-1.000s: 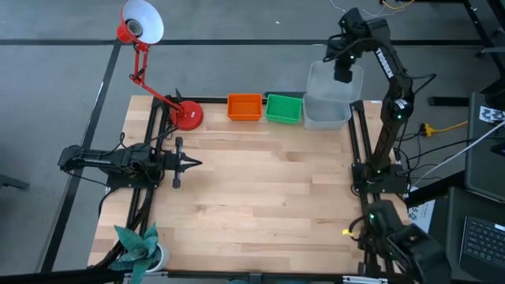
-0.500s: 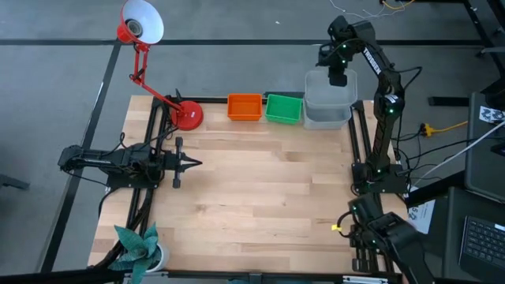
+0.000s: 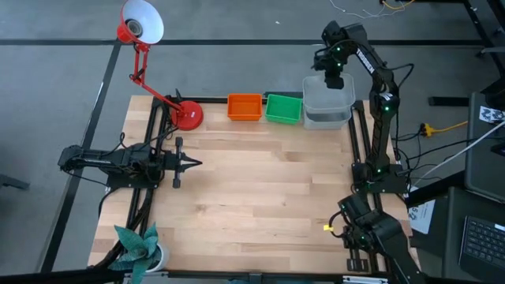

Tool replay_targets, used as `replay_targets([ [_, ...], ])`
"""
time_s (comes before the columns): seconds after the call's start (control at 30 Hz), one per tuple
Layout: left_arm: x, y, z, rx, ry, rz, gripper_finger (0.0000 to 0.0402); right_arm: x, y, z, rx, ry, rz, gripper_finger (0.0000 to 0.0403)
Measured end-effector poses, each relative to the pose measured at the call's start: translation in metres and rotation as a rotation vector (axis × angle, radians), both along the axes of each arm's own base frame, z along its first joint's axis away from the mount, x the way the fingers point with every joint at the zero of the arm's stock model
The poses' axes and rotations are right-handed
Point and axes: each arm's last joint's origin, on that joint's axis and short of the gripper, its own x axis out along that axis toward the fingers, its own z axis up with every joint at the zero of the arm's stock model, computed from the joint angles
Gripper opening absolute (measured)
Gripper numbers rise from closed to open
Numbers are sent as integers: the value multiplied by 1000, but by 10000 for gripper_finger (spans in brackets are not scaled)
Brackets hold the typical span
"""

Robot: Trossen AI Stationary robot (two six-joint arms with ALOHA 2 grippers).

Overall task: Stack baskets by color
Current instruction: Stack the gray bin on the top gray bin

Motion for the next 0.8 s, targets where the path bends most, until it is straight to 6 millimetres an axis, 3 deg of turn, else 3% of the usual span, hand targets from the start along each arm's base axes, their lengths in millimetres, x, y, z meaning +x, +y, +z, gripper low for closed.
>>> replay_targets([
  [0.43,0,0,0,0,0,0,0,0,4,-22,55,95,-2,0],
  [0.8,0,0,0,0,0,0,0,1,6,-42,118,54,1,0],
])
